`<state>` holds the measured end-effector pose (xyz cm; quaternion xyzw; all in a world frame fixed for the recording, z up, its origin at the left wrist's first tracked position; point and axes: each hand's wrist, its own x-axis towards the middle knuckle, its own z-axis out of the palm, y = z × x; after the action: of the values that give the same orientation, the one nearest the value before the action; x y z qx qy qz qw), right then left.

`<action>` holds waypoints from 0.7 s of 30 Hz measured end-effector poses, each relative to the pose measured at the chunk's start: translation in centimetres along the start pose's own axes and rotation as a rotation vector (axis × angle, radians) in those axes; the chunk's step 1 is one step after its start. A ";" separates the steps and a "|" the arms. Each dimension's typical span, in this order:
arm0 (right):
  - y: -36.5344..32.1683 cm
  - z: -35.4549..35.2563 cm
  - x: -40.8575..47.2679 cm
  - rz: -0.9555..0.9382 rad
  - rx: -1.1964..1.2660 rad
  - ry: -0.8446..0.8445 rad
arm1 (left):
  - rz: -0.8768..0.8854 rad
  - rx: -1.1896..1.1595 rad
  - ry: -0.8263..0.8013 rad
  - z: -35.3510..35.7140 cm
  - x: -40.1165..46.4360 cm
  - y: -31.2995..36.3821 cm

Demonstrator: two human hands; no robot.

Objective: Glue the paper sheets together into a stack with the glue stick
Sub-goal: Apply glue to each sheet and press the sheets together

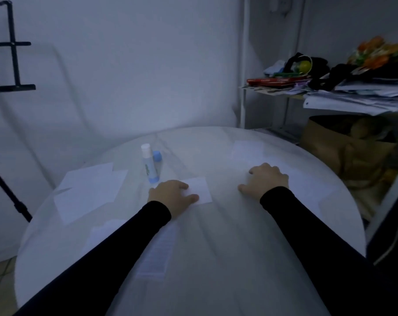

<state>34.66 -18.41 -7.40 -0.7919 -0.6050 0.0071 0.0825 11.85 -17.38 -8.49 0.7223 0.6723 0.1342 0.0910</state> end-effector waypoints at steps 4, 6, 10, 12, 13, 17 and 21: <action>3.0 -0.1 -0.7 0.166 0.062 -0.099 | 0.039 0.001 -0.040 0.6 0.7 1.1; 3.7 0.1 -1.1 0.144 0.140 -0.103 | 0.049 -0.021 -0.049 0.8 0.9 1.7; 3.6 0.3 -1.7 0.114 0.174 -0.073 | 0.064 -0.025 -0.057 1.0 1.2 2.4; 3.1 0.3 -1.9 0.102 0.174 -0.059 | 0.059 -0.023 -0.062 1.0 1.2 2.4; 3.0 0.3 -2.0 0.100 0.183 -0.054 | 0.059 -0.019 -0.061 1.0 1.1 2.4; 2.5 0.1 -2.1 0.072 0.213 -0.019 | 0.063 -0.011 -0.038 0.9 0.7 2.3; 1.5 -0.6 -2.7 0.024 0.204 0.039 | 0.080 0.001 -0.032 0.9 0.6 2.3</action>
<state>35.39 -21.46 -7.29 -0.7867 -0.5898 0.0543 0.1742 14.32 -16.89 -8.57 0.7506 0.6415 0.1259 0.0960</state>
